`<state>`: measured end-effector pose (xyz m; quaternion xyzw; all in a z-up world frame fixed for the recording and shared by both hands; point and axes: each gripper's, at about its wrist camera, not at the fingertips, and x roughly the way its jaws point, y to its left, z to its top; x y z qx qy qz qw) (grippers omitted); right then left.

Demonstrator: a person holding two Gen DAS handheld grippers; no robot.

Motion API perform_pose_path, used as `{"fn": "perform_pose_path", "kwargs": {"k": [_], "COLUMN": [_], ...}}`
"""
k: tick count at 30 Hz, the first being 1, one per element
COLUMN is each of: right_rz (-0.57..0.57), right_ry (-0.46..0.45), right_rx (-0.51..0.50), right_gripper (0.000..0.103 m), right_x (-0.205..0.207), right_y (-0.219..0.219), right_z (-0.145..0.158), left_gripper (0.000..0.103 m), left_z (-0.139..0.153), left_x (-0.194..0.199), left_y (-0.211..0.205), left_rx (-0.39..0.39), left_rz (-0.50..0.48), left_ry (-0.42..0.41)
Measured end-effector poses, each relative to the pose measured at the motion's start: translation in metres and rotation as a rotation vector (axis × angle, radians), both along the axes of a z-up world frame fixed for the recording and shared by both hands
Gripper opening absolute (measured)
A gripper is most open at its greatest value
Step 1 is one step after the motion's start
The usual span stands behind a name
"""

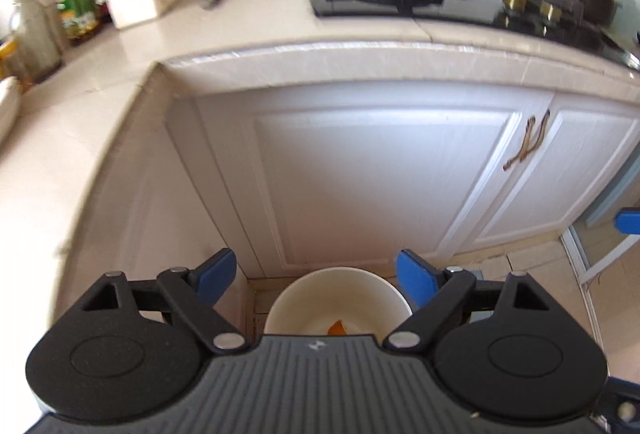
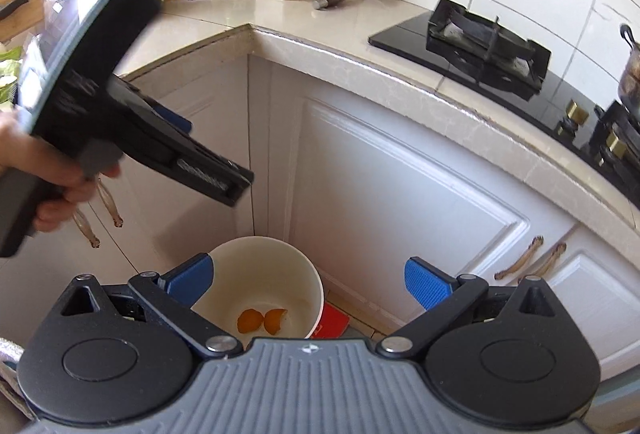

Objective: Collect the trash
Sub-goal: 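Return both tools from the bucket to the counter scraps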

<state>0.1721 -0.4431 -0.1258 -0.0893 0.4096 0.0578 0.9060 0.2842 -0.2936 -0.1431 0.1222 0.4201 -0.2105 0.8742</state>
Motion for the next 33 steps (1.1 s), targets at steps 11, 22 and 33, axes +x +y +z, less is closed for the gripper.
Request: {"fn": "perform_pose_path", "kwargs": {"k": [11,22,33], "right_rz": [0.203,0.452,0.737], "right_ry": [-0.045,-0.07,-0.057], "right_rx": [0.031,0.089,0.148], "right_gripper": [0.103,0.103,0.103], "right_x": [0.026,0.068,0.113], "right_y": [0.05,0.133,0.262], "right_z": [0.028,0.049,0.054], "left_gripper": [0.088,0.088,0.088], "left_z": [0.068,0.09,0.089], "left_x": [-0.034,-0.072,-0.103], "left_y": [0.086,0.193,0.29], "left_rx": [0.05,0.109,0.144], "left_rz": [0.172,0.454,0.74], "left_ry": [-0.092,-0.144,-0.135]}}
